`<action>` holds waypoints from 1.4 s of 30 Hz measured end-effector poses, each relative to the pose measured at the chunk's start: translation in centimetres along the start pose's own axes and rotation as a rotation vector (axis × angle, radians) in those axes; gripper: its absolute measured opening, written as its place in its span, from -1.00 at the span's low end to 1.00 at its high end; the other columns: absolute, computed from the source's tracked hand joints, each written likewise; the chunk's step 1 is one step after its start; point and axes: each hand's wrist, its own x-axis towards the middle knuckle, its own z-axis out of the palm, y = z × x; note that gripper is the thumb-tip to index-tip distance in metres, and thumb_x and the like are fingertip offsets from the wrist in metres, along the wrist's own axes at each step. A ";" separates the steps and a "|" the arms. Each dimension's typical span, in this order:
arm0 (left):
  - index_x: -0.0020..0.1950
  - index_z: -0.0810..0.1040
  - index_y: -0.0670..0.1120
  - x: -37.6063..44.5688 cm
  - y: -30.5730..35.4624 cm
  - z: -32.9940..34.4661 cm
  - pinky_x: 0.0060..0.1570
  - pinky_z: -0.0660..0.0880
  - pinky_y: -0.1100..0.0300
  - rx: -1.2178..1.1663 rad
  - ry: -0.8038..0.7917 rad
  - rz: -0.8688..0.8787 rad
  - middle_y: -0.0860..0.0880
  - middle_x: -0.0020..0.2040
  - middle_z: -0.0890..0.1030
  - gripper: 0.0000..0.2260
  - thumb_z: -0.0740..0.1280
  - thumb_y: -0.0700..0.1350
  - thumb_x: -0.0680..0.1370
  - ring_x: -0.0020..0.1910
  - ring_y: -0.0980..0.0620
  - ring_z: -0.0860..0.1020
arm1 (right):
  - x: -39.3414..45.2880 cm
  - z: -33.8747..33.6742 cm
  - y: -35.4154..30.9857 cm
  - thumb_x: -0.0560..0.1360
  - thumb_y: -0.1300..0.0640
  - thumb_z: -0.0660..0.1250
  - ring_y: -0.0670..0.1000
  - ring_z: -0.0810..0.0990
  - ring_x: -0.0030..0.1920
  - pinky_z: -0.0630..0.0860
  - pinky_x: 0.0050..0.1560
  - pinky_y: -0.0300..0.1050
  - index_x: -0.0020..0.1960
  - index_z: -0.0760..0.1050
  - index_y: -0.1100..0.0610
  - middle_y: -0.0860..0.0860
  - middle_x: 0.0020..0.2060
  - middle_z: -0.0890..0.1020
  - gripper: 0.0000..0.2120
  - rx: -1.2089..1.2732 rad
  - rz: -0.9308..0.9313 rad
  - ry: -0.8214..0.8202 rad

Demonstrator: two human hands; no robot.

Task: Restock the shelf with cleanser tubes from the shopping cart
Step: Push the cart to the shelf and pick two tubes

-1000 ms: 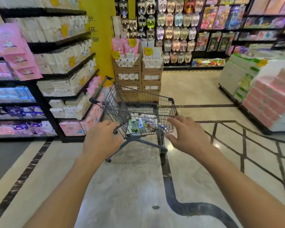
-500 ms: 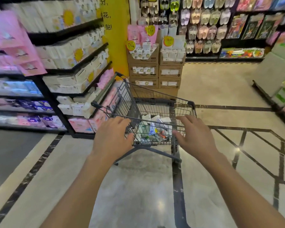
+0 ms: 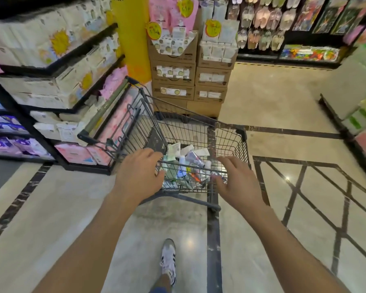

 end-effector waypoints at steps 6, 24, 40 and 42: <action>0.39 0.50 -0.04 8.5 -3.5 4.7 0.18 0.48 0.01 -0.047 -0.083 0.013 -0.04 0.22 0.59 -0.56 0.34 0.07 0.54 0.19 -0.08 0.54 | 8.5 3.2 0.7 0.52 -0.05 0.36 0.16 0.53 0.19 0.55 0.10 0.09 0.38 0.44 0.08 0.08 0.24 0.55 -0.54 -0.071 0.012 -0.106; 0.31 0.50 -0.04 27.3 -11.7 19.5 0.17 0.45 0.01 0.079 -0.485 -0.003 -0.03 0.15 0.58 -0.66 0.26 0.02 0.56 0.15 -0.06 0.53 | 30.2 20.1 5.8 0.51 0.13 0.40 0.19 0.53 0.17 0.51 0.04 0.04 0.39 0.44 0.08 0.10 0.25 0.55 -0.54 -0.014 -0.082 -0.465; 0.36 0.46 -0.07 32.5 -11.4 46.9 0.21 0.51 -0.02 -0.298 -0.920 -0.573 -0.12 0.29 0.53 -0.59 0.37 -0.04 0.52 0.25 -0.18 0.54 | 35.2 47.7 12.5 0.50 0.12 0.36 0.23 0.60 0.10 0.49 0.04 -0.01 0.13 0.53 0.17 0.20 0.02 0.66 -0.77 0.320 0.541 -0.881; 0.36 0.45 -0.08 32.4 -11.5 49.7 0.20 0.50 -0.02 -0.292 -0.905 -0.607 -0.13 0.30 0.51 -0.59 0.35 -0.05 0.53 0.26 -0.18 0.52 | 35.3 50.3 12.3 0.53 0.09 0.38 0.22 0.58 0.16 0.48 0.08 0.00 0.30 0.47 0.22 0.20 0.11 0.63 -0.61 0.360 0.584 -0.866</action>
